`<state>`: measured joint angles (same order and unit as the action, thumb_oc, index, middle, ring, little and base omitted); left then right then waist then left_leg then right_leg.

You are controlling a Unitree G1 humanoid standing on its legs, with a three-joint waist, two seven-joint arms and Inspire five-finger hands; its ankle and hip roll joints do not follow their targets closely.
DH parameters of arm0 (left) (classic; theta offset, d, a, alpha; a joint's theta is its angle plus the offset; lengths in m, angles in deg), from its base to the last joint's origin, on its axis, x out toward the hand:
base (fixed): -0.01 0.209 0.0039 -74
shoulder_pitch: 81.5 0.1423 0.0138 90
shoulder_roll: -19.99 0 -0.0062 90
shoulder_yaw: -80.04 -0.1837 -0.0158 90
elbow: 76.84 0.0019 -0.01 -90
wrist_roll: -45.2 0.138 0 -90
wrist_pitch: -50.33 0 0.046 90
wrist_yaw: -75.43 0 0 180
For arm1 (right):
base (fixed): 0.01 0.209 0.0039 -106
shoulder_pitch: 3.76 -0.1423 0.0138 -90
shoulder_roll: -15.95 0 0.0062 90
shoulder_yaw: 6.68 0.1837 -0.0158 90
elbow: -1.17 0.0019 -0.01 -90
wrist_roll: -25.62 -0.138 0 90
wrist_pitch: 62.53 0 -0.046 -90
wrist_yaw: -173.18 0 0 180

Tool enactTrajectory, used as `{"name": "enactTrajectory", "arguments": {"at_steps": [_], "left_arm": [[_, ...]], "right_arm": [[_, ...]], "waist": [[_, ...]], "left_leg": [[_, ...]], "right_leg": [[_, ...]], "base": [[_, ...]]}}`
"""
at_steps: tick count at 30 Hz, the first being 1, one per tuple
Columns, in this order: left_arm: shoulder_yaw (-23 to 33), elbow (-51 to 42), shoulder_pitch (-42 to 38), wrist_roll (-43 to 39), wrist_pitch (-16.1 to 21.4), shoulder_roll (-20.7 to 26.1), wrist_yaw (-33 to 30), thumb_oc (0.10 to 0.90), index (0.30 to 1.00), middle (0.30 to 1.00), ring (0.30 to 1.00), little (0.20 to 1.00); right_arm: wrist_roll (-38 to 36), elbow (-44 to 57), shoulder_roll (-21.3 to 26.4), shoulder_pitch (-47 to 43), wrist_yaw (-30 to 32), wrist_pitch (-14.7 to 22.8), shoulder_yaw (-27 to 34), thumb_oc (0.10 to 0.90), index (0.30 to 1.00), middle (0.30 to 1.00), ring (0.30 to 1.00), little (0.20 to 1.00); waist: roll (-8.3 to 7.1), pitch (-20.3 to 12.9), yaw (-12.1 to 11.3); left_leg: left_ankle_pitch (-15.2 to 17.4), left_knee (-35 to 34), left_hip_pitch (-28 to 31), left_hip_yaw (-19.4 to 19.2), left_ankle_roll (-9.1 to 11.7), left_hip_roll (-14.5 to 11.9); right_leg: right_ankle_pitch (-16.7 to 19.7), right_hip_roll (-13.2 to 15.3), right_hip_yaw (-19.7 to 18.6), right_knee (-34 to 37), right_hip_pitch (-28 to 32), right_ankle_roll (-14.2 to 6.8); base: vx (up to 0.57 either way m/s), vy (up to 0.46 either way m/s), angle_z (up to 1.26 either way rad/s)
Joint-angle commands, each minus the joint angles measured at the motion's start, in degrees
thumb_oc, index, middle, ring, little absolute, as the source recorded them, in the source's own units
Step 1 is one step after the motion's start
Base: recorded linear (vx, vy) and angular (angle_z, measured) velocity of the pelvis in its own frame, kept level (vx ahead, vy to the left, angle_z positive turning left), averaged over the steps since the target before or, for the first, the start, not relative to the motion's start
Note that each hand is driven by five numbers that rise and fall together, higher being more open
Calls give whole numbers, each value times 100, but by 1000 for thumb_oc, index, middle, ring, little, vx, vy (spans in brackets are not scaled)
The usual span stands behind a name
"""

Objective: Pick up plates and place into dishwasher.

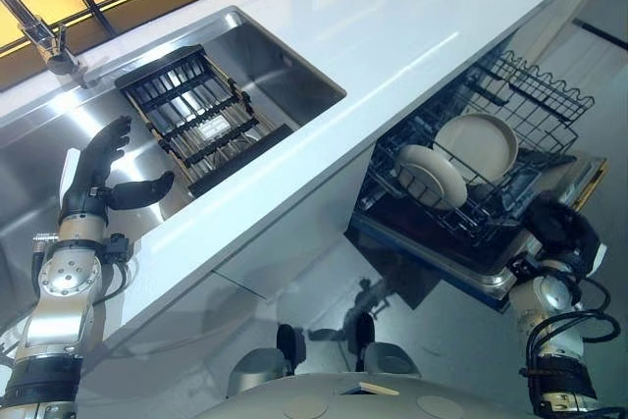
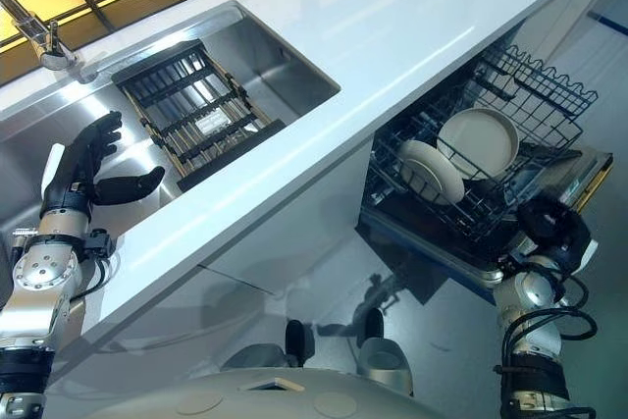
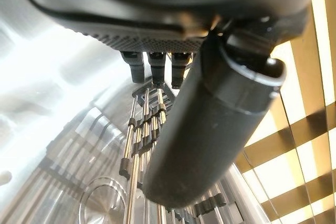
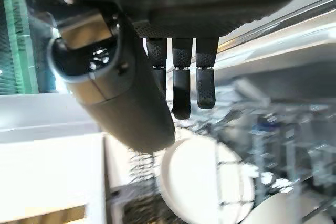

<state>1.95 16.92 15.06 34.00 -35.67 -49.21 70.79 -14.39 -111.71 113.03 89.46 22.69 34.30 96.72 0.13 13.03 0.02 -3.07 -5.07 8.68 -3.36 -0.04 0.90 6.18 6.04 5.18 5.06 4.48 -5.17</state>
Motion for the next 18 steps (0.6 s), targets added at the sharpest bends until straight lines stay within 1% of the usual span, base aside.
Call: {"name": "enactTrajectory", "arguments": {"at_steps": [1,2,3,6,9,11,13,17,18], "left_arm": [[2,90,-525,-14,517,455,-268,800,900,900,900,900],[-16,104,-536,-8,530,450,-256,800,900,900,900,900],[-74,105,-569,-13,534,461,-268,800,900,900,900,900],[-141,64,-616,-54,500,490,-259,800,900,900,900,900],[-221,-36,-657,-68,393,509,-261,800,900,900,900,900],[-276,-87,-679,-56,354,481,-282,800,900,900,900,900],[-285,-110,-686,-44,340,466,-272,800,900,900,900,900],[-327,-198,-690,-58,279,451,-309,800,900,900,900,900],[-338,-218,-683,-45,269,433,-317,800,900,900,900,900]], "right_arm": [[-164,-7,232,-461,-74,222,-11,100,300,300,300,200],[-231,-168,236,-475,-77,245,-71,100,300,300,300,200],[-132,-443,266,-509,-14,224,-138,100,300,300,300,200],[-183,-820,303,-584,60,231,-228,100,300,300,300,200],[-248,-1041,347,-648,64,108,-290,100,300,300,300,200],[-159,-1113,357,-679,30,17,-356,100,300,300,300,200],[-88,-1189,363,-699,-58,2,-405,100,300,300,300,200],[491,-1169,431,-751,-398,-157,-650,100,300,300,300,200],[734,-1081,471,-779,-567,-263,-756,100,300,300,300,200]], "waist": [[118,-385,-42],[132,-385,-56],[155,-361,-78],[193,-319,-116],[223,-291,-149],[240,-276,-170],[254,-260,-184],[279,-213,-218],[283,-201,-228]], "left_leg": [[308,348,-384,-64,67,72],[342,331,-353,-41,80,69],[320,327,-369,-12,89,68],[287,334,-415,29,106,67],[260,340,-452,75,125,66],[246,361,-484,106,131,70],[236,378,-507,125,135,74],[220,441,-570,183,137,96],[216,460,-591,201,139,98]], "right_leg": [[-684,-290,320,-645,3,-61],[-733,-295,321,-632,46,-61],[-732,-304,327,-629,50,-48],[-728,-308,342,-616,49,-30],[-729,-306,358,-608,48,-23],[-731,-305,367,-614,42,-9],[-732,-301,374,-622,32,-2],[-733,-292,387,-658,-1,14],[-738,-290,385,-674,-13,18]], "base": [[0,0,0],[58,-16,2],[52,-12,2],[4,-5,2],[4,-2,1],[0,0,0],[5,6,2],[11,23,5],[3,25,9]]}}
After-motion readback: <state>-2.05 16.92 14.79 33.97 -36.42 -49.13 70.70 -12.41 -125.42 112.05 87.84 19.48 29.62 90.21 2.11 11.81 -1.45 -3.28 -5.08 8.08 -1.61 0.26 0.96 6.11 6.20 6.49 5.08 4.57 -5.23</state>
